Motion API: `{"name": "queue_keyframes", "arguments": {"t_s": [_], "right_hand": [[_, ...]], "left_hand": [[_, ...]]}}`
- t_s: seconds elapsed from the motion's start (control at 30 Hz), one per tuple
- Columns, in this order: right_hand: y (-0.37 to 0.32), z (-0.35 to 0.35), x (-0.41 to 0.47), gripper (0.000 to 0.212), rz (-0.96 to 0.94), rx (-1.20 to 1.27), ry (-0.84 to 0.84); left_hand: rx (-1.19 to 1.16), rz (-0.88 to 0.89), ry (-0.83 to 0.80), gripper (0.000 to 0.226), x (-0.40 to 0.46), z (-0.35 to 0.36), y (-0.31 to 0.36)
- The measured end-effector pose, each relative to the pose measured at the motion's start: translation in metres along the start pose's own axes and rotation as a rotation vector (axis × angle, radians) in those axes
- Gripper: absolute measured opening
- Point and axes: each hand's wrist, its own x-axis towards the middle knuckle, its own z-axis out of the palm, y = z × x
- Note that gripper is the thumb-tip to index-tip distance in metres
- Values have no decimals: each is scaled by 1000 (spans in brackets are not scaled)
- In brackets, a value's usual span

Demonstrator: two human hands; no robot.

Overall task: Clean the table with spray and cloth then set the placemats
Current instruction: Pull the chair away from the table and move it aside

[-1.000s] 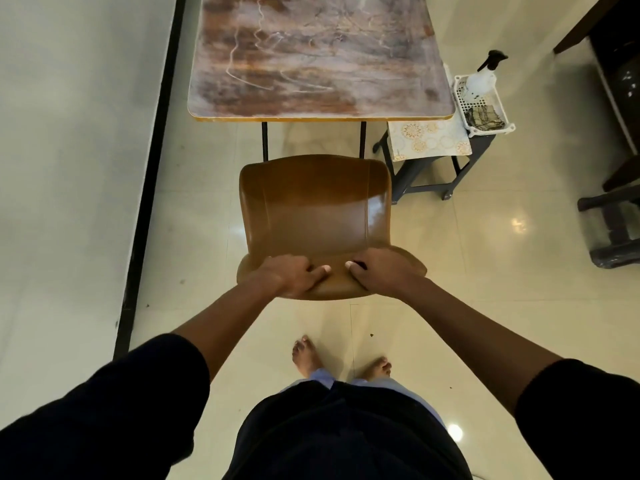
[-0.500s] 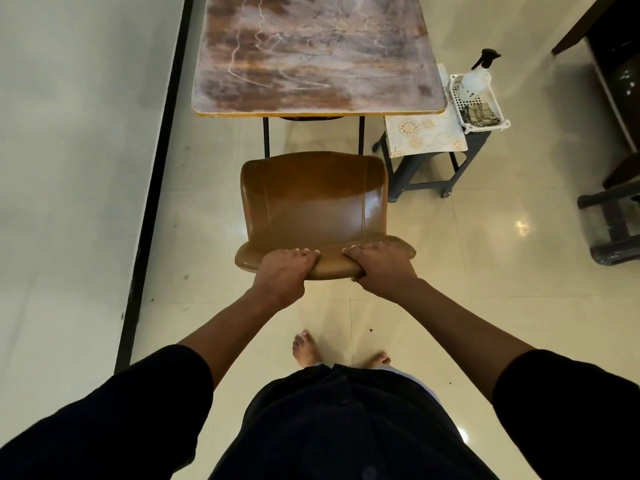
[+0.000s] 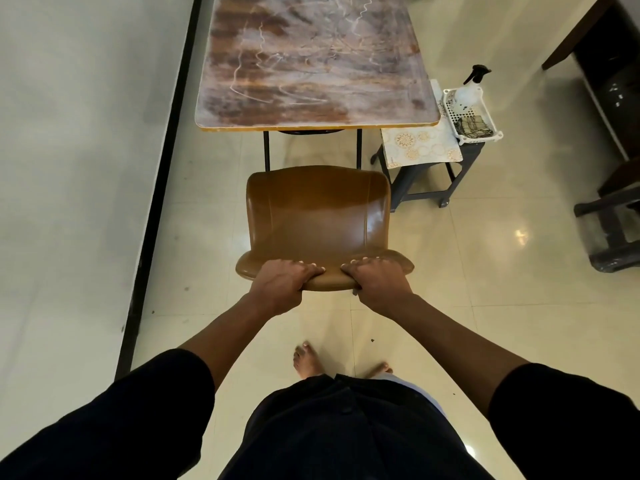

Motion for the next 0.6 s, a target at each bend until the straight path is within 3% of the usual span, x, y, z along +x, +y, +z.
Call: {"name": "queue_keyframes", "arguments": {"t_s": [0.6], "right_hand": [[19, 7, -11, 52, -146, 45, 66]], "left_hand": [[46, 4, 53, 65, 3, 17, 15]]}}
